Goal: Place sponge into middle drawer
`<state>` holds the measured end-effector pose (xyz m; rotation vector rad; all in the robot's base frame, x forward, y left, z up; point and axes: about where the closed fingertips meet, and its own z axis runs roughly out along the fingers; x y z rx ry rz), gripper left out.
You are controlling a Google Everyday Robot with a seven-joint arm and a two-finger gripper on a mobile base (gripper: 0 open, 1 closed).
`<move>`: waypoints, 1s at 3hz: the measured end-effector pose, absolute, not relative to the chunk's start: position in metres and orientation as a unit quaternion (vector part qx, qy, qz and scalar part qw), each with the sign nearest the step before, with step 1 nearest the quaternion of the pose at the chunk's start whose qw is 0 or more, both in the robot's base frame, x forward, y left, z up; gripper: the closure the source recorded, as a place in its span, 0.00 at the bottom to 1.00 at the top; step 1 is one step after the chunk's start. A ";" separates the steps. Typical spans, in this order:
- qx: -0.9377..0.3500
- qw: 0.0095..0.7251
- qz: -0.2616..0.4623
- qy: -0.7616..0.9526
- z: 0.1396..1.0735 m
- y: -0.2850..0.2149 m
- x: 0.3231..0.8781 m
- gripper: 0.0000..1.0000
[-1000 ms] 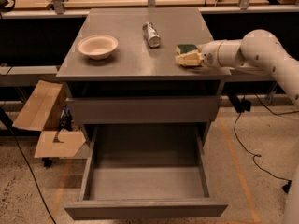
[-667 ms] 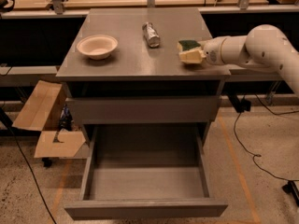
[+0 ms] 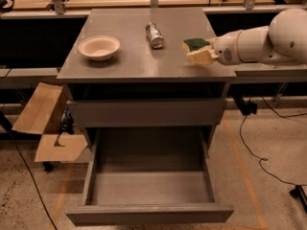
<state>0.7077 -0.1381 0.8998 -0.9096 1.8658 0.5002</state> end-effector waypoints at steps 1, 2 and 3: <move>-0.379 0.456 0.231 0.771 0.894 -0.123 0.661 1.00; -0.393 0.412 0.253 0.782 0.878 -0.093 0.594 1.00; -0.393 0.387 0.268 0.790 0.856 -0.081 0.555 1.00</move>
Offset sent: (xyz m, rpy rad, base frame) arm -0.1650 0.0634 -0.0340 -0.0316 0.2254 0.1320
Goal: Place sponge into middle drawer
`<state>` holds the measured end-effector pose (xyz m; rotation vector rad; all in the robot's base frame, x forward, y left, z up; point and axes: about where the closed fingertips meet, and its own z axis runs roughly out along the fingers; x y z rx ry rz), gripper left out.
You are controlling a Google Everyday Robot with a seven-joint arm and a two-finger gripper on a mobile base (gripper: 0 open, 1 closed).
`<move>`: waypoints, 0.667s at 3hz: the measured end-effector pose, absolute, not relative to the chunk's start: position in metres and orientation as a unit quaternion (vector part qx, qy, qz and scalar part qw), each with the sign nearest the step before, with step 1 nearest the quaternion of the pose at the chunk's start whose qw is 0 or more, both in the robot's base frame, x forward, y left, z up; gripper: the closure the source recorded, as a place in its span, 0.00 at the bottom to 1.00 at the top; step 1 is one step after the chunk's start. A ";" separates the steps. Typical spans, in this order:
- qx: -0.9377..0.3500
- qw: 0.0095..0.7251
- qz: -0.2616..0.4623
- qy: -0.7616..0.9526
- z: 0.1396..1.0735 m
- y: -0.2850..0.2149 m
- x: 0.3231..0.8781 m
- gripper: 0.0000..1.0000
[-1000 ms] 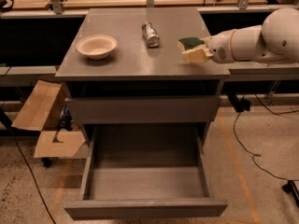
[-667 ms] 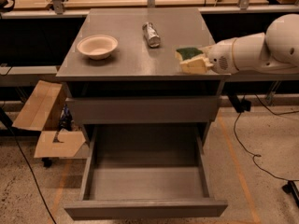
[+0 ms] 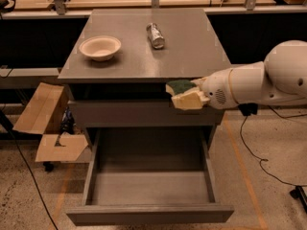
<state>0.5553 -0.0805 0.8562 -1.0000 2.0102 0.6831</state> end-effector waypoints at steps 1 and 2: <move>-0.394 0.379 0.271 0.792 0.848 -0.078 0.549 1.00; -0.414 0.372 0.273 0.785 0.840 -0.073 0.549 1.00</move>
Offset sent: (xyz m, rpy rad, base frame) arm -0.0059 0.0098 -0.0286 -0.0383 0.0062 0.1040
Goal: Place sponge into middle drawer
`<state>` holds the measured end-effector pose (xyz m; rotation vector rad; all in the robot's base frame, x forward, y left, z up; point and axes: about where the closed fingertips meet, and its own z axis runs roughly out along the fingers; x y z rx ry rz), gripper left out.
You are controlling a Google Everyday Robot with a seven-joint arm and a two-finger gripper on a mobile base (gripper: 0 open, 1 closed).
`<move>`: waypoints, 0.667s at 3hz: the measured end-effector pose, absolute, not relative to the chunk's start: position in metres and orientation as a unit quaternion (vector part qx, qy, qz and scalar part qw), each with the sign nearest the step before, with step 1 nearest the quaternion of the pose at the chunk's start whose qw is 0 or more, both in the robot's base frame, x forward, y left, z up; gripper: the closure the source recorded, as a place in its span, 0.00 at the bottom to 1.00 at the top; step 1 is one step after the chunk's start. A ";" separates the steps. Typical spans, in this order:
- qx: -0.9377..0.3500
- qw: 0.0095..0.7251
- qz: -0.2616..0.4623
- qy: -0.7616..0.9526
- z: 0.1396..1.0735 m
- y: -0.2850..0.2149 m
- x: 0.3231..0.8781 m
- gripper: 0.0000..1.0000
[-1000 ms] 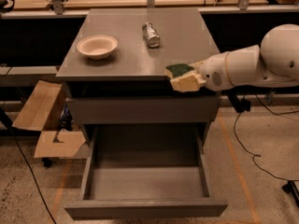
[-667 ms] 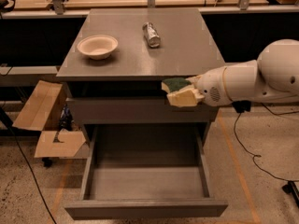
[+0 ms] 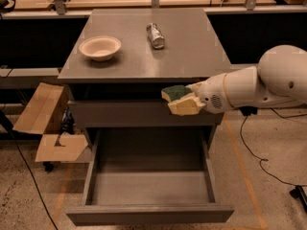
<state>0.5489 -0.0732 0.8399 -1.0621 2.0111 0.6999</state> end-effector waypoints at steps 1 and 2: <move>-0.448 0.357 0.293 0.765 0.780 -0.051 0.535 1.00; -0.478 0.345 0.298 0.751 0.725 -0.030 0.522 1.00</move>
Offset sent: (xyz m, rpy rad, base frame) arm -0.0413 0.0650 -0.1846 -0.0338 0.0000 0.2402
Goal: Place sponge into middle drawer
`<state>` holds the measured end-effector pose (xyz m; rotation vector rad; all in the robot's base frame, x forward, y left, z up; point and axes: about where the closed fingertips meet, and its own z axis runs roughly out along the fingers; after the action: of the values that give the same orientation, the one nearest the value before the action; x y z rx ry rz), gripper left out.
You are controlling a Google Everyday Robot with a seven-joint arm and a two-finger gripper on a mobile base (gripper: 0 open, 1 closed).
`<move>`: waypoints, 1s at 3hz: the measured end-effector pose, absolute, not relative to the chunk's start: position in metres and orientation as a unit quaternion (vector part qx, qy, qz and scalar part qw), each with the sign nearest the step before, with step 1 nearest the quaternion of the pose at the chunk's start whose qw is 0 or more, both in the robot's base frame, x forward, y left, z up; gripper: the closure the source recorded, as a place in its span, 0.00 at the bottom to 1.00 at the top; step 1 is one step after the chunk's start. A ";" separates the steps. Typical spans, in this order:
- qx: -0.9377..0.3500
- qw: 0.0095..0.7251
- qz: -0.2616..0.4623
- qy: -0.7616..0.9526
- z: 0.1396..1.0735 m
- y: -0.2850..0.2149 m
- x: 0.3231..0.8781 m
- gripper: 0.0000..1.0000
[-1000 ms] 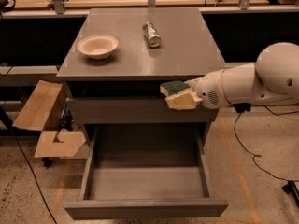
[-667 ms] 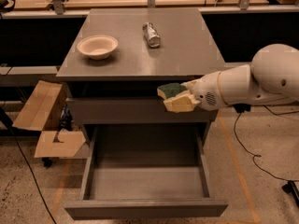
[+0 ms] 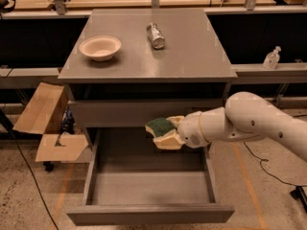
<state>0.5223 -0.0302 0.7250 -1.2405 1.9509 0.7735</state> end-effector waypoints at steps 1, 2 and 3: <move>-0.474 0.339 0.316 0.749 0.663 -0.006 0.518 1.00; -0.458 0.315 0.335 0.761 0.599 0.022 0.513 1.00; -0.454 0.313 0.339 0.762 0.590 0.028 0.514 1.00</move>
Offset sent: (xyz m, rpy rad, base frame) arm -0.0145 0.0918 -0.2080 0.0473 0.2061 -0.0054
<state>0.5141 0.0275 0.5901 -1.1982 2.0102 0.8940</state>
